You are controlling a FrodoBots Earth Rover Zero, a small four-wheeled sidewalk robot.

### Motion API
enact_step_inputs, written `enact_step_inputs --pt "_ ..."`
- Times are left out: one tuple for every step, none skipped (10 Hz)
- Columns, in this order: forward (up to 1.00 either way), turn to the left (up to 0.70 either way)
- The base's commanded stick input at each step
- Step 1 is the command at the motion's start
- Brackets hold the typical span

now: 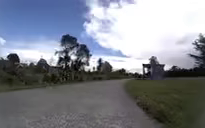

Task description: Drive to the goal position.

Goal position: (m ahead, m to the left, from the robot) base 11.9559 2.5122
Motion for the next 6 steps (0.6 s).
enact_step_inputs --pt "0.85 0.0" --pt "0.85 0.0" --pt "0.85 0.0" --pt "0.85 0.0" --pt "0.85 0.0" --pt "0.85 0.0"
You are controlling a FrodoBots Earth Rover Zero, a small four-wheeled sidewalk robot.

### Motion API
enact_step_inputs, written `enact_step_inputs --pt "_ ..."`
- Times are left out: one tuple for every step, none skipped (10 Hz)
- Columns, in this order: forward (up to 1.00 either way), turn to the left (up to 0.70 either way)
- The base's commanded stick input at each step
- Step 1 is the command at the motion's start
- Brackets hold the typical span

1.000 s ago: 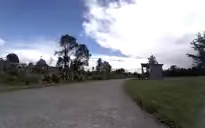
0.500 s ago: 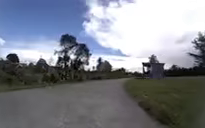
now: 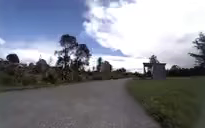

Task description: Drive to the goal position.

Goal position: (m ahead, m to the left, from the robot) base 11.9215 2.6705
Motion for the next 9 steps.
enact_step_inputs --pt "0.85 0.0" --pt "0.85 0.0" --pt "0.85 0.0" --pt "0.85 0.0" --pt "0.85 0.0" --pt "0.85 0.0" --pt "0.85 0.0" --pt "0.85 0.0" --pt "0.85 0.0"
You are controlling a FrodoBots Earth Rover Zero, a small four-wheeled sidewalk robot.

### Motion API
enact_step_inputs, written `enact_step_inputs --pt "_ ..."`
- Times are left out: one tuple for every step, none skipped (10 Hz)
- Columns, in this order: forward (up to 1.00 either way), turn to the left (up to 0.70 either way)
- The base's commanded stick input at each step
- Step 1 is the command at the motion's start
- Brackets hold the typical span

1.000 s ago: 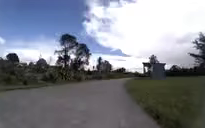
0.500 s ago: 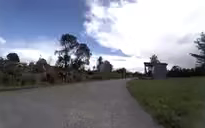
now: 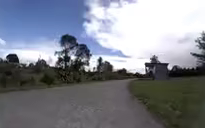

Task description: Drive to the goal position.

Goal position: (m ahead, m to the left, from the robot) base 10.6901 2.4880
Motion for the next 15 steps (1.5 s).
enact_step_inputs --pt "0.85 0.0" --pt "0.85 0.0" --pt "0.85 0.0" --pt "0.85 -0.1" --pt "0.85 -0.22" --pt "0.85 -0.33" --pt "0.85 -0.22" --pt "0.85 -0.1" --pt "0.85 0.0" --pt "0.85 0.0" --pt "0.85 0.0" --pt "0.85 0.0" --pt "0.85 0.0" --pt "0.85 0.0" --pt "0.85 0.0"
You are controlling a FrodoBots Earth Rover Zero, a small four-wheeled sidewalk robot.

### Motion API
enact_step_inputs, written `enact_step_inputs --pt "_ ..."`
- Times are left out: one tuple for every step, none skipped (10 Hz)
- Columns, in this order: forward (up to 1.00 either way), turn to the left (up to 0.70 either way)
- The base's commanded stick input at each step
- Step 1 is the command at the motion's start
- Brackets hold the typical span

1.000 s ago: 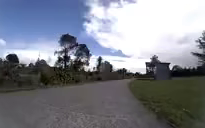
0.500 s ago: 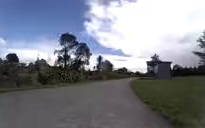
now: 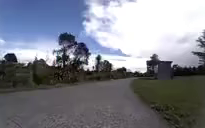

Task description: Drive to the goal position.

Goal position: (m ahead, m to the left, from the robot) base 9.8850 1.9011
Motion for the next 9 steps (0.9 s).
enact_step_inputs --pt "0.85 0.0" --pt "0.85 0.0" --pt "0.85 0.0" --pt "0.85 0.0" --pt "0.85 0.0" --pt "0.85 0.0" --pt "0.85 0.0" --pt "0.85 0.0" --pt "0.85 0.0"
